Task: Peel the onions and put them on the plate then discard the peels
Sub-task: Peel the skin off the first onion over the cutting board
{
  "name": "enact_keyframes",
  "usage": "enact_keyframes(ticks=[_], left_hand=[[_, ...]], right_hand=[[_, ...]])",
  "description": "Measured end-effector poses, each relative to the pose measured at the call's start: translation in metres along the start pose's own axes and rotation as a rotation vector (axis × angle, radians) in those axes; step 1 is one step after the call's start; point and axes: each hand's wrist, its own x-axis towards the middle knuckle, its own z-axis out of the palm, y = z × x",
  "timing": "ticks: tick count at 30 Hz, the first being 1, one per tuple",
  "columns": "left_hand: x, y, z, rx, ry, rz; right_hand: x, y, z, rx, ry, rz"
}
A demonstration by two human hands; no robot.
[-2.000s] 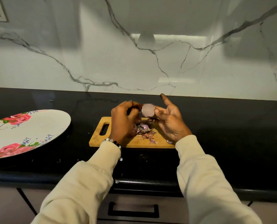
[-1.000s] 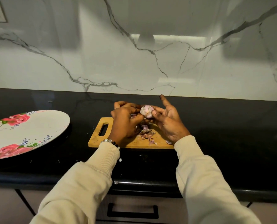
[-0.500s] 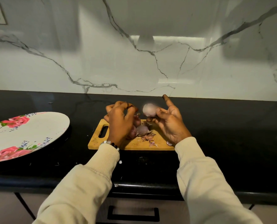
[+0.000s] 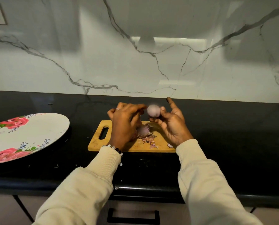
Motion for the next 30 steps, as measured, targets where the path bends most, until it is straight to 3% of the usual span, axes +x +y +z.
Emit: enact_keyframes(ticks=[4, 11, 23, 30], left_hand=[[0.0, -0.006, 0.005, 0.048, -0.071, 0.113], [-0.003, -0.008, 0.005, 0.077, 0.003, 0.175], [0.0, -0.009, 0.006, -0.026, -0.038, 0.162], [0.001, -0.012, 0.008, -0.065, -0.12, 0.019]], right_hand=[[-0.001, 0.0, 0.0, 0.004, -0.023, 0.035], [-0.003, 0.001, 0.002, -0.06, -0.059, 0.054], [0.0, 0.004, -0.002, -0.129, -0.05, 0.077], [0.001, 0.006, -0.004, -0.188, -0.043, 0.089]])
